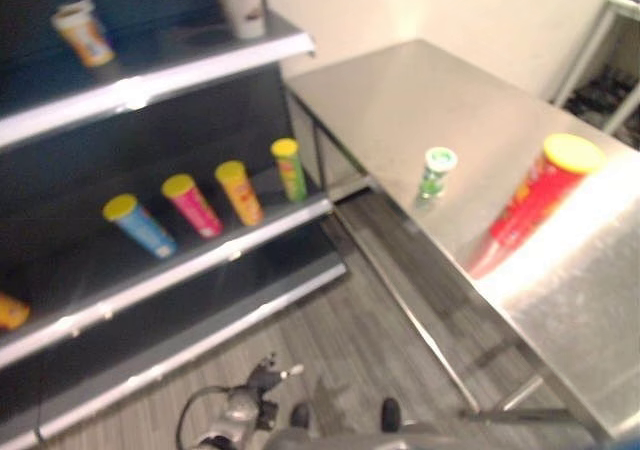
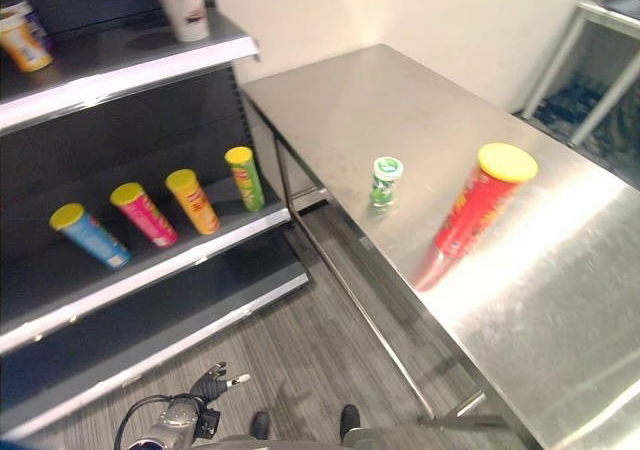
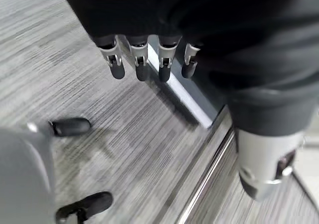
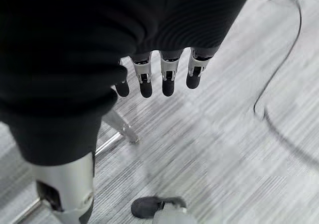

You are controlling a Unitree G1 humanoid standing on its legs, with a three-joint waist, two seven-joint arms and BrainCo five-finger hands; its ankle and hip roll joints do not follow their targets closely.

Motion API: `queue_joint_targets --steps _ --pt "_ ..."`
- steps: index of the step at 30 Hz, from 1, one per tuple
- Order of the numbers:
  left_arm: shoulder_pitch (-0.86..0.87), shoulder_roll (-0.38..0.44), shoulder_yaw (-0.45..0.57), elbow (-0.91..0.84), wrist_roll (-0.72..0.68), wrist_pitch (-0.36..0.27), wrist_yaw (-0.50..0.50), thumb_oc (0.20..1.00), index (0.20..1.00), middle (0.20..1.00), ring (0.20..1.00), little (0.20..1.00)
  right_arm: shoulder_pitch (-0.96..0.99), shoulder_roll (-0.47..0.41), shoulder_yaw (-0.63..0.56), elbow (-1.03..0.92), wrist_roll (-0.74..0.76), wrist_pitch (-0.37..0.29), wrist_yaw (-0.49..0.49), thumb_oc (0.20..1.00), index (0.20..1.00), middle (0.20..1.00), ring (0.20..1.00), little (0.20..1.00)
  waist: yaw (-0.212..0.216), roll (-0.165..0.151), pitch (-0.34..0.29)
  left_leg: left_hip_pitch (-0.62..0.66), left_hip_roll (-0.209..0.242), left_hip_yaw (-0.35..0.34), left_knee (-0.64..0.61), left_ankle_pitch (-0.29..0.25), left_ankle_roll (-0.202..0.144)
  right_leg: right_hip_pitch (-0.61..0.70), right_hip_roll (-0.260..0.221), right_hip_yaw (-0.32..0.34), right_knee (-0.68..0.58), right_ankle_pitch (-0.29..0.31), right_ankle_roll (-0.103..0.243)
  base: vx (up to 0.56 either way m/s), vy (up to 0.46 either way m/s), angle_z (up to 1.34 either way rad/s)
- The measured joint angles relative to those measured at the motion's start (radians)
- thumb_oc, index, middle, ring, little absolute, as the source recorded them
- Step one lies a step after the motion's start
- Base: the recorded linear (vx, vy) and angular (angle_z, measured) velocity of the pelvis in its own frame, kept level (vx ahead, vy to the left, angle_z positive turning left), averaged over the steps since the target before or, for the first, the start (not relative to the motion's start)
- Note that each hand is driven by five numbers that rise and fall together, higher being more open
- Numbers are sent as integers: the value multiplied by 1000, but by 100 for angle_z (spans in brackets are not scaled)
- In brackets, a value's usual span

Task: Put the goods on the table back onto the shelves and tidy them up.

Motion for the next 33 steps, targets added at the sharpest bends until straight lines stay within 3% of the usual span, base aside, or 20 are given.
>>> queue_joint_targets --steps 1,3,6,7,9,11,13,15,17,18,19,21,23,27,29,33 --pt "6 0 -5 7 0 0 4 1000 1000 1000 1000 1000 4 9 4 -12 0 1 -2 1000 1000 1000 1000 1000 3 -4 1 12 -5 19 -1 12 25 0 -8 25 1 6 12 -24 164 -97" --pt "17 0 -3 7 0 0 2 1000 1000 1000 1000 1000 11 31 -16 -11 0 0 1 1000 1000 1000 1000 1000 1 -16 -1 36 -25 109 -4 -6 51 -22 -36 46 4 8 4 -47 206 -122" --pt "17 8 3 9 0 -1 3 1000 1000 1000 1000 1000 33 42 -16 -8 5 6 1 1000 1000 1000 1000 1000 -10 -30 -2 38 -56 202 -5 -20 73 -56 -67 109 2 33 51 -61 226 -95" --pt "15 18 5 15 0 -2 4 1000 1000 1000 1000 1000 54 46 -23 -7 17 3 1 1000 1000 1000 1000 1000 -12 -54 3 43 -72 233 -6 -27 85 -77 -80 119 11 59 66 -48 124 -79" --pt "9 36 5 27 0 -1 3 1000 1000 1000 1000 1000 58 46 -66 6 21 3 1 1000 1000 1000 1000 1000 -27 -80 13 57 -83 270 -6 -32 94 -78 -90 149 8 70 84 -68 61 -54" --pt "-11 59 3 26 0 -1 2 1000 1000 1000 1000 1000 73 44 -104 23 38 4 1 1000 1000 1000 1000 1000 -40 -101 19 56 -86 281 -6 -28 103 -79 -97 141 14 93 109 -74 24 -13" --pt "-23 92 7 14 0 -1 2 1000 1000 1000 1000 1000 90 36 -159 54 60 6 3 1000 1000 1000 1000 1000 -40 -117 23 58 -81 283 -6 -28 110 -82 -104 109 25 77 140 -36 32 3" --pt "-22 125 23 -3 0 -5 -3 1000 1000 1000 1000 1000 126 -51 -336 108 116 11 10 1000 1000 1000 1000 1000 -31 -117 22 70 -72 275 -7 -41 121 -68 -105 66 26 62 133 54 -17 10" --pt "8 140 63 -4 0 -5 -12 1000 1000 1000 1000 1000 148 -216 -544 127 189 38 13 1000 1000 1000 1000 1000 -35 -99 9 75 -59 278 -7 -52 111 -52 -116 28 9 62 139 66 -22 -9" --pt "21 151 94 1 -1 -5 -14 1000 1000 1000 1000 1000 175 -308 -564 94 240 22 -7 1000 1000 1000 1000 1000 -35 -94 5 79 -56 275 -7 -58 101 -45 -119 29 6 65 135 33 -29 -9" --pt "37 152 112 1 -1 -5 -14 1000 1000 1000 1000 1000 186 -358 -620 42 282 23 -20 1000 1000 1000 1000 1000 -43 -94 6 81 -50 273 -7 -55 94 -43 -108 29 2 69 122 37 -30 -8" --pt "51 141 112 11 0 -5 -9 1000 1000 1000 1000 1000 195 -443 -699 -121 364 -37 -46 1000 1000 1000 1000 1000 -66 -76 4 86 -33 271 -7 -53 81 -37 -91 27 6 76 103 73 -18 -4" --pt "71 88 113 15 0 -12 -5 1000 1000 1000 1000 1000 162 -458 -827 -440 464 -77 -93 1000 1000 1000 1000 1000 -93 -62 1 107 -18 259 -7 -52 53 -13 -76 13 0 54 80 60 -26 17" --pt "67 8 72 16 22 -22 -8 1000 1000 1000 1000 1000 68 -508 -755 -735 506 -225 -138 1000 1000 1000 1000 1000 -74 -65 -25 102 -4 220 -7 -55 40 -1 -65 -19 0 44 67 28 -38 26" --pt "79 16 76 12 30 -24 -6 1000 1000 1000 1000 1000 24 -522 -744 -751 494 -225 -154 1000 1000 1000 1000 1000 -37 -74 -37 87 3 213 -7 -49 34 -4 -61 -25 2 45 67 14 -53 19" --pt "125 30 76 11 29 -21 -8 1000 1000 1000 1000 1000 -11 -617 -665 -958 430 -240 -129 1000 1000 1000 1000 1000 -16 -64 -61 78 0 184 -7 -47 36 3 -67 -52 1 41 63 21 -38 21"
